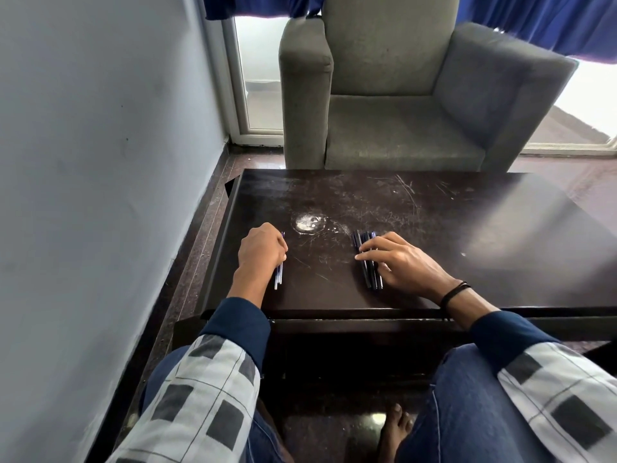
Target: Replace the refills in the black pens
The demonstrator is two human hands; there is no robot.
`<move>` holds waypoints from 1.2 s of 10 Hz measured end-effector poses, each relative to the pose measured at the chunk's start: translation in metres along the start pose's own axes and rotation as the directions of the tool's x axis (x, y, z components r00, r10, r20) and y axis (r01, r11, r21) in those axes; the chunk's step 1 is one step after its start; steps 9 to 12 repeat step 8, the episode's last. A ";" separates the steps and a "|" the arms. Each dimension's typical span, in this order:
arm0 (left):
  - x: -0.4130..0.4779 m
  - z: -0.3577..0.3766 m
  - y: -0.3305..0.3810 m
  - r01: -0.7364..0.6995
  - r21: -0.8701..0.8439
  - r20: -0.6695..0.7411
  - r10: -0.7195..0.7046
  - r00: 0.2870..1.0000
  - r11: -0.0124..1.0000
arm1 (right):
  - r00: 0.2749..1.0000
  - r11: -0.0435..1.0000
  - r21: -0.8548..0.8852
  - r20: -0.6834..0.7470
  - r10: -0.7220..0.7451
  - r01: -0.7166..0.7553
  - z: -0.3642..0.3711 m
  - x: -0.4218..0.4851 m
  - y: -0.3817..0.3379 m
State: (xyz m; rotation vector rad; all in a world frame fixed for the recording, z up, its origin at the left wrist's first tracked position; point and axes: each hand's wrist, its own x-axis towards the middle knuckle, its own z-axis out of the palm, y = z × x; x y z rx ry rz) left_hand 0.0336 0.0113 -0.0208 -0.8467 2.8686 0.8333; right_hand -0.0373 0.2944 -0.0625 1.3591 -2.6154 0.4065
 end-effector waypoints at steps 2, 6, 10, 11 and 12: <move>0.001 -0.002 -0.003 0.008 -0.009 -0.009 -0.008 1.000 1.000 | 0.999 1.000 -0.005 -0.033 -0.008 0.008 -0.001 0.000 -0.001; 0.017 -0.006 -0.010 -0.072 -0.106 -0.175 0.052 0.983 0.992 | 0.994 1.000 -0.024 -0.108 0.003 -0.006 -0.006 0.006 -0.006; 0.025 -0.003 0.009 -0.206 -0.089 -0.228 0.181 0.957 0.974 | 0.980 0.996 0.041 -0.181 0.086 -0.080 0.002 0.026 -0.002; 0.025 -0.003 0.009 -0.206 -0.089 -0.228 0.181 0.957 0.974 | 0.980 0.996 0.041 -0.181 0.086 -0.080 0.002 0.026 -0.002; 0.025 -0.003 0.009 -0.206 -0.089 -0.228 0.181 0.957 0.974 | 0.980 0.996 0.041 -0.181 0.086 -0.080 0.002 0.026 -0.002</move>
